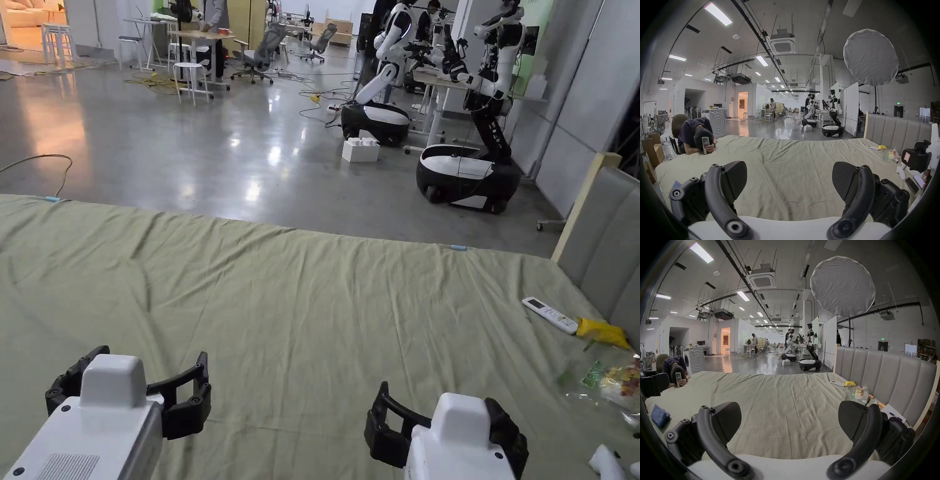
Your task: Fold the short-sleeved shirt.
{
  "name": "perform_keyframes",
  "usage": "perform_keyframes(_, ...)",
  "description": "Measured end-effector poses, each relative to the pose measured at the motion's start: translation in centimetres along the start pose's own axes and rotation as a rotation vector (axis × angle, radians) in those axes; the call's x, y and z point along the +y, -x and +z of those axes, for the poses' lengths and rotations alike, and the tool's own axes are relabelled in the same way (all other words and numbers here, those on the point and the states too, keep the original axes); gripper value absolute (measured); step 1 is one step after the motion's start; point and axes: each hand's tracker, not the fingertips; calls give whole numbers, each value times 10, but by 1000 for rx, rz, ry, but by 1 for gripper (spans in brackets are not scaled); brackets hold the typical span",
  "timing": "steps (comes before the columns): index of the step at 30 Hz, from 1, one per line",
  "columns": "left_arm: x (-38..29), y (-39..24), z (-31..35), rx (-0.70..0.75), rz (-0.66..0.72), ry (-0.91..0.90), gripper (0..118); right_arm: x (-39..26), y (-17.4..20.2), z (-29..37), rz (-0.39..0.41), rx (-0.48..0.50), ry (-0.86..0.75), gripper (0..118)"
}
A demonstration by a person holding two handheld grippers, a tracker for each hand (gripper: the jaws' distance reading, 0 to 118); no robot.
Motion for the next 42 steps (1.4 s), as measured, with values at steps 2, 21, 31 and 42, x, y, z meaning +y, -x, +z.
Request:
perform_keyframes(2, 2, 2, -1, -14, 37, 5, 106, -1, -1, -2, -40, 55, 22, 118)
perform_keyframes(21, 4, -3, -3, 22, -4, -11, 110, 36, -12, -16, -200, 117, 120, 118)
perform_keyframes(31, 1, -1, -5, 3, 11, 19, 110, 36, -12, -32, -207, 69, 219, 118)
perform_keyframes(42, 2, -3, -10, -18, 22, 36, 110, 28, -5, -36, -172, 73, 245, 118)
